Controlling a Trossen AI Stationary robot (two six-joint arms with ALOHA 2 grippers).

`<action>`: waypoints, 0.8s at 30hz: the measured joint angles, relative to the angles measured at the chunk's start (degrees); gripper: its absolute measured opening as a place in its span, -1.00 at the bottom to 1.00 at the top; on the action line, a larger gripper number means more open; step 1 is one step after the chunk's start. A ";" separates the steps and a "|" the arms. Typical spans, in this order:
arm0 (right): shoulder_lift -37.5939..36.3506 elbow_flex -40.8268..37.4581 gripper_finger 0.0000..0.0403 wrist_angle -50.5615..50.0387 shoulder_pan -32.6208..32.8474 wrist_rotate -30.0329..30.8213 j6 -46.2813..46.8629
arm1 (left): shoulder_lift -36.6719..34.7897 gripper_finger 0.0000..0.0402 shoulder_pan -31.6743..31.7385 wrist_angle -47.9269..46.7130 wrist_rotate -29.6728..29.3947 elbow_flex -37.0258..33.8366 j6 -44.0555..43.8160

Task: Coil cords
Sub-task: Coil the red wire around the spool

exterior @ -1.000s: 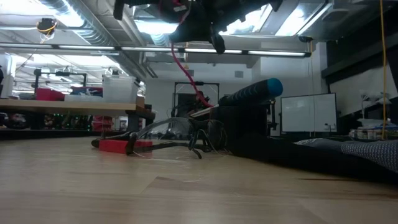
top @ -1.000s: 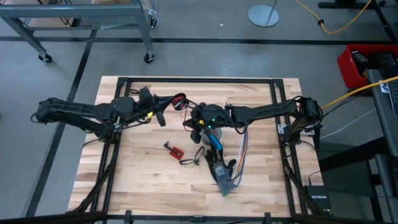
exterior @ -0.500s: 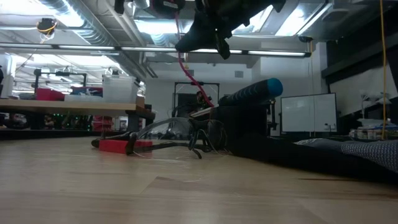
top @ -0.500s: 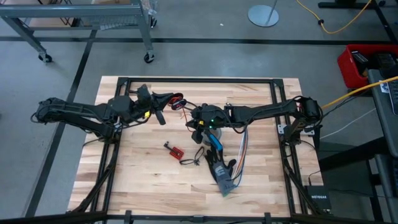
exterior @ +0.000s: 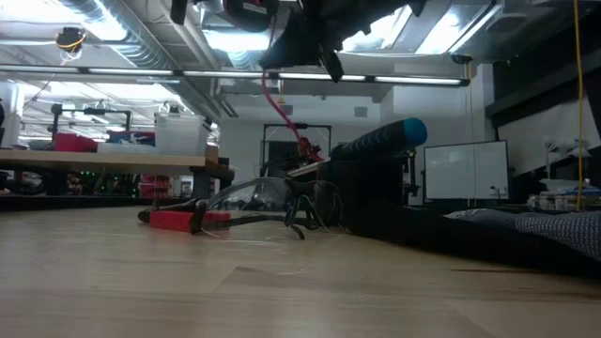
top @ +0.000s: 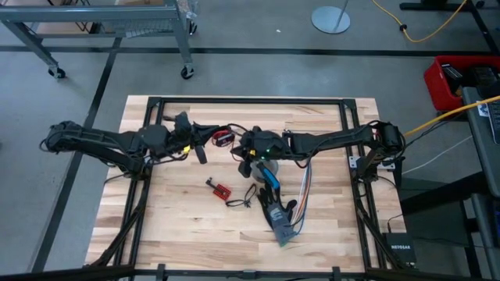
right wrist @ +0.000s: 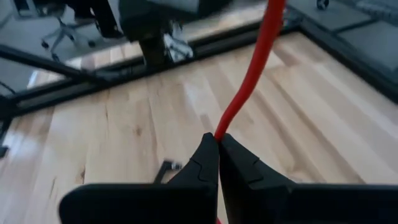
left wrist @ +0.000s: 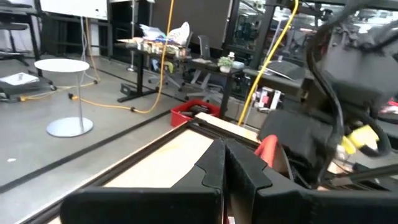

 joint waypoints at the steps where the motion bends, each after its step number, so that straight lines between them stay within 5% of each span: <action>1: 0.00 0.00 -0.99 1.03 0.00 0.08 -0.22 | 0.00 -1.00 -0.37 0.00 0.04 0.00 0.00; 24: 0.00 -0.08 -0.99 8.34 -0.02 0.67 -3.13 | -0.07 -1.00 -2.56 -8.21 0.91 0.04 -6.11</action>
